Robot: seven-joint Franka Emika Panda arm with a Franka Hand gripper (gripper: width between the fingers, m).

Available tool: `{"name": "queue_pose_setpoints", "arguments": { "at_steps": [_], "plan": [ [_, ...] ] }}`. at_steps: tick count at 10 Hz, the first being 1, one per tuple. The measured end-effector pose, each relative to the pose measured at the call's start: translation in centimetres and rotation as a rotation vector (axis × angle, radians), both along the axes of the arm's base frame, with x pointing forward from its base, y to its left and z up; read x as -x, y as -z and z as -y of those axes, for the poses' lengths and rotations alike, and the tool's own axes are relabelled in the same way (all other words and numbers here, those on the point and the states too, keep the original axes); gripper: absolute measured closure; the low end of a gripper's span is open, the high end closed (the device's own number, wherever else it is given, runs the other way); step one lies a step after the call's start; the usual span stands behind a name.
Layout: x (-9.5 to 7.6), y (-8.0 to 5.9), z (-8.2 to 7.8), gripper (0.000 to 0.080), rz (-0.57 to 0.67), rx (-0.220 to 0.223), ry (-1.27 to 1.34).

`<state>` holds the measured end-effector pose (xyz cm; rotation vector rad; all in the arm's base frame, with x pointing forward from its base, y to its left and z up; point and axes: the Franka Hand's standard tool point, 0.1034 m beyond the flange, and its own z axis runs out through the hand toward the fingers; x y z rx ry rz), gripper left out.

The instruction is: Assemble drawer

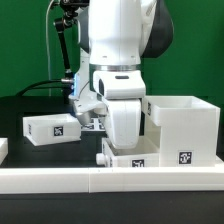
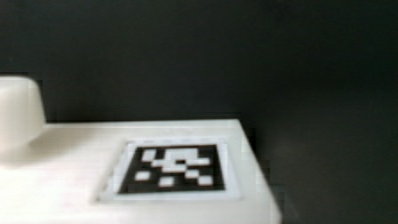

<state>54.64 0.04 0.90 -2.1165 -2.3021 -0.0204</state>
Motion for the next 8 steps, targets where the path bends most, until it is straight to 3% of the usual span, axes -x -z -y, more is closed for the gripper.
{"name": "queue_pose_setpoints", "arguments": {
  "at_steps": [8],
  "plan": [
    [-0.08,-0.03,-1.01,0.0758,-0.001,-0.006,0.105]
  ]
}}
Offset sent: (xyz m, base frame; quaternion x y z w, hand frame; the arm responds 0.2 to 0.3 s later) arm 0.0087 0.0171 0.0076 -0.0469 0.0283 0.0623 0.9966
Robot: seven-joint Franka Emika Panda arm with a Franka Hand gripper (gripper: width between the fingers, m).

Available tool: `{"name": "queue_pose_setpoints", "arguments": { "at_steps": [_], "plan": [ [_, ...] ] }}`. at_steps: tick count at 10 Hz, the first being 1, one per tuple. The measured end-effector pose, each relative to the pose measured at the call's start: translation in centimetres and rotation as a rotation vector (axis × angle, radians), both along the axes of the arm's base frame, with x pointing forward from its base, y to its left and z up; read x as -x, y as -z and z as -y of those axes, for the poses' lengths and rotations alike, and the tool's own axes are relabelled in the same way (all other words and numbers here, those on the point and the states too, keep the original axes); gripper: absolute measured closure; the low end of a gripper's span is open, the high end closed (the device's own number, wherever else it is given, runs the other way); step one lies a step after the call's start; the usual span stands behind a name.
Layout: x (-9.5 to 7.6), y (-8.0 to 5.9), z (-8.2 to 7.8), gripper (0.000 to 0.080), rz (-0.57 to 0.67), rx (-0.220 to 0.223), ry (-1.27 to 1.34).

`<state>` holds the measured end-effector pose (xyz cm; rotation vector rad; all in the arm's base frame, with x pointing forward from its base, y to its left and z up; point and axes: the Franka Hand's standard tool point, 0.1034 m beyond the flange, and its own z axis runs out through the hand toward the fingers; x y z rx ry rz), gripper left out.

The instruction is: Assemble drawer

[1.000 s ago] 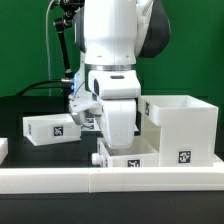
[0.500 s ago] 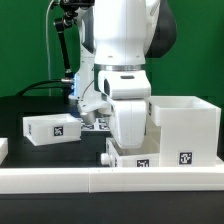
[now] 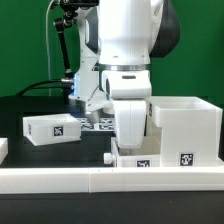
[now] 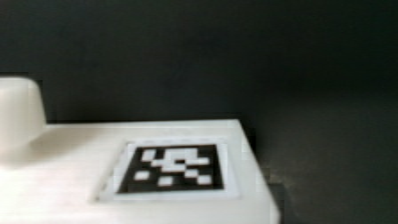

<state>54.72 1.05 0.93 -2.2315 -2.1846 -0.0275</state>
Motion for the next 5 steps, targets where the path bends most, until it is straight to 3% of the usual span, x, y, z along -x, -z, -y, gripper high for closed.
{"name": "queue_pose_setpoints", "arguments": {
  "at_steps": [2,4,5],
  "plan": [
    [-0.02,-0.02,0.09,0.0751,0.001,0.0,0.005],
    [0.06,-0.35,0.1,0.0392,0.006,0.001,0.051],
    [0.16,-0.35,-0.03,0.0392,0.003,0.0,0.05]
  ]
}}
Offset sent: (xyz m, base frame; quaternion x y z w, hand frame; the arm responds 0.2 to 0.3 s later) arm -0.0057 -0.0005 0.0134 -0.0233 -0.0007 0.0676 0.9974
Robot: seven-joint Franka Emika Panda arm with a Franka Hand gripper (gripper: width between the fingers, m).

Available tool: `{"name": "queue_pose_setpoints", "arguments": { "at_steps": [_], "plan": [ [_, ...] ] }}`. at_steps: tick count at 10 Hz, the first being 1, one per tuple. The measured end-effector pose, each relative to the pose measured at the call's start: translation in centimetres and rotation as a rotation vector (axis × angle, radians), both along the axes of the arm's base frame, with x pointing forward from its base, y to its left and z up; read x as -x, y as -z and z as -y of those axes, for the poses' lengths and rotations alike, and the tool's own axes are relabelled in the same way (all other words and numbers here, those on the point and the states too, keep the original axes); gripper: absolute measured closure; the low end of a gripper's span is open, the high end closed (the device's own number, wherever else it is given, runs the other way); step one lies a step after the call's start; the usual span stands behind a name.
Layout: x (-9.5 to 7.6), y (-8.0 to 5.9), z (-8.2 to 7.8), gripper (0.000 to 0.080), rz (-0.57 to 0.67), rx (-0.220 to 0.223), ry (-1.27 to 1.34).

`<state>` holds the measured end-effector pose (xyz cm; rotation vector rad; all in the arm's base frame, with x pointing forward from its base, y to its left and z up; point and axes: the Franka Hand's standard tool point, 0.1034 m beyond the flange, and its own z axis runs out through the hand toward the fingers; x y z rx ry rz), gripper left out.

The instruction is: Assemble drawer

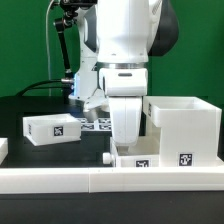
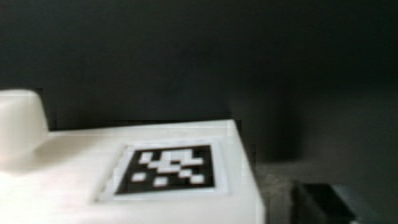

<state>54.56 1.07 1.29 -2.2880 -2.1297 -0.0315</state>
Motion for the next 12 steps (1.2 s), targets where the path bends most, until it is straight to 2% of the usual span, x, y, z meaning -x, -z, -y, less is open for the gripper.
{"name": "queue_pose_setpoints", "arguments": {
  "at_steps": [1,2,5,7,8,10,12],
  "plan": [
    [0.0,-0.4,-0.2,0.025,-0.004,0.001,-0.002],
    [-0.1,-1.3,-0.1,0.0181,-0.008,0.005,-0.004],
    [-0.7,-4.6,1.2,0.0151,-0.014,0.027,-0.001],
    [-1.5,-6.2,3.2,0.015,-0.014,0.038,-0.018],
    [-1.4,-5.8,2.9,0.015,-0.017,0.034,-0.015],
    [-1.2,-5.4,3.7,0.015,-0.011,0.017,-0.064],
    [-1.1,-3.4,6.0,0.015,-0.011,-0.06,-0.077]
  ]
}}
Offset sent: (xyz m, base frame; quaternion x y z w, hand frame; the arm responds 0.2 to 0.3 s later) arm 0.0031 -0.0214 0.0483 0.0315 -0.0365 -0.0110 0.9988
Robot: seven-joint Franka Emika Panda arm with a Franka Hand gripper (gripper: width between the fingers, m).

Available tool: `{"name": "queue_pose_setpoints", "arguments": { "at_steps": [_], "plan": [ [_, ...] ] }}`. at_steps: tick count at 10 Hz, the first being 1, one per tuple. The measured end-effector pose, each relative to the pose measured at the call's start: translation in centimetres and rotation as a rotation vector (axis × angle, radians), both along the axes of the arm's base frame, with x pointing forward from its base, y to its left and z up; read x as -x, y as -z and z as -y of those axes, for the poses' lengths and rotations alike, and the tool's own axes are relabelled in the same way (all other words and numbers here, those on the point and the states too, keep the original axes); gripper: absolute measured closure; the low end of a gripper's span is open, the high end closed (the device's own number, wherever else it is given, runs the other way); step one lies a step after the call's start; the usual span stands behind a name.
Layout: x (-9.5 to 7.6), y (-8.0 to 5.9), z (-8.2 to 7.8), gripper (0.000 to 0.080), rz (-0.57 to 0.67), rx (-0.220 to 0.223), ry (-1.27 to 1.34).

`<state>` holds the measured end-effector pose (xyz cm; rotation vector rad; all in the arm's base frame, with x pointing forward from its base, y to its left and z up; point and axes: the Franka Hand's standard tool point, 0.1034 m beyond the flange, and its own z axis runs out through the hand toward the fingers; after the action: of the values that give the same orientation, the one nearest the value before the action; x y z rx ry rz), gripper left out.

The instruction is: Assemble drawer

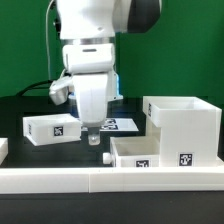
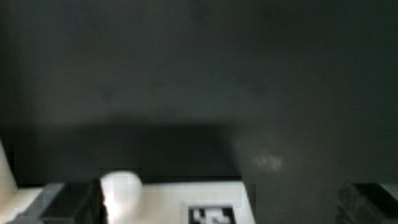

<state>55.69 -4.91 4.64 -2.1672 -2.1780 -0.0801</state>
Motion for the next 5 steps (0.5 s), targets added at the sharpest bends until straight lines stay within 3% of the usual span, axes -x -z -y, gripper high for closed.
{"name": "queue_pose_setpoints", "arguments": {
  "at_steps": [1,3,4,5],
  "plan": [
    [-0.6,0.7,1.0,0.015,0.009,-0.05,-0.018],
    [-1.6,1.4,2.0,0.015,0.021,-0.11,-0.032],
    [-2.3,1.5,2.3,0.015,0.029,-0.162,-0.039],
    [-2.9,1.7,1.7,0.015,0.044,-0.171,-0.042]
  ]
}}
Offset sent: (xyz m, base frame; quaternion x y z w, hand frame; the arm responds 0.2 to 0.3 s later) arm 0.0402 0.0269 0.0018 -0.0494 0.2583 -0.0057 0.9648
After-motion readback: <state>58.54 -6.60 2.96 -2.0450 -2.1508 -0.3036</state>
